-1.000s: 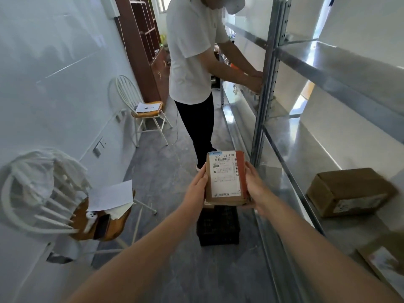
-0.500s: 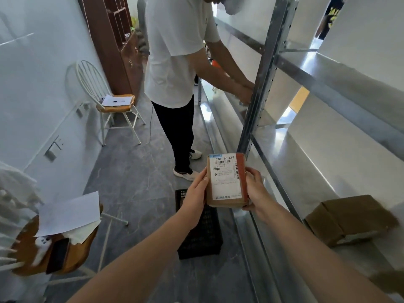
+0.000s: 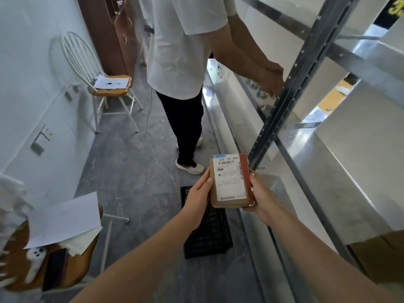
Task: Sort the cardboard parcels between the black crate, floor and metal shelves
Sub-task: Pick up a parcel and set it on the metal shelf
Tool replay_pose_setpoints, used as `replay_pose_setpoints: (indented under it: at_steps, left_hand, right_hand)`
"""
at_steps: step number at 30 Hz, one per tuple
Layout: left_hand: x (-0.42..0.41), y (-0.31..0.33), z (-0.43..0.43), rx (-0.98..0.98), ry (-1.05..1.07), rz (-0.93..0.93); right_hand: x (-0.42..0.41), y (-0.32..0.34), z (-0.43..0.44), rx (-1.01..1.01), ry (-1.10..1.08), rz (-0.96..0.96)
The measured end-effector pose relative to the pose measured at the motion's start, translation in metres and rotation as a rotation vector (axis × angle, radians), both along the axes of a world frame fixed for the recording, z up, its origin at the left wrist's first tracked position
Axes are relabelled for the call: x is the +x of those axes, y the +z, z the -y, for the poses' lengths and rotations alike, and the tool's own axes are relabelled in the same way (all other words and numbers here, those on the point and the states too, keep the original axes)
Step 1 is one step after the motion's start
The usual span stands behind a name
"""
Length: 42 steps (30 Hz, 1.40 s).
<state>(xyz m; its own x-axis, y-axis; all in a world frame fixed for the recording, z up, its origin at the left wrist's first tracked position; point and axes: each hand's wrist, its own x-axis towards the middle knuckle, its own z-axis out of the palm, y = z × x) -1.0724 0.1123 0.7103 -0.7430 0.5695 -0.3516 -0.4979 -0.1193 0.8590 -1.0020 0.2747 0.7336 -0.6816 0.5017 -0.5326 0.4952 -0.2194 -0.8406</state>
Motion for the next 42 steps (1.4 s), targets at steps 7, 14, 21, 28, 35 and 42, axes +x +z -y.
replay_pose_setpoints:
  at_steps: [7,14,21,28,35,42]
  left_hand:
    - [-0.012,-0.021,-0.014,-0.033,-0.035,0.026]
    - [-0.034,-0.035,-0.038,-0.136,0.009,-0.005]
    - [-0.079,-0.034,-0.079,-0.321,0.032,-0.055]
    - [-0.116,-0.049,-0.137,-0.413,0.073,-0.034]
    - [-0.115,-0.087,-0.156,-0.523,0.110,0.099]
    - [-0.120,-0.169,-0.161,-0.688,0.117,0.128]
  right_hand:
    - [-0.012,-0.020,-0.015,-0.037,0.010,0.053]
    - [-0.042,-0.039,-0.039,-0.105,0.105,0.035]
    - [-0.099,-0.061,-0.084,-0.155,0.157,0.001]
    - [-0.125,-0.090,-0.140,-0.137,0.243,0.000]
    - [-0.126,-0.133,-0.154,-0.224,0.173,0.104]
    - [-0.124,-0.211,-0.149,-0.365,0.101,0.192]
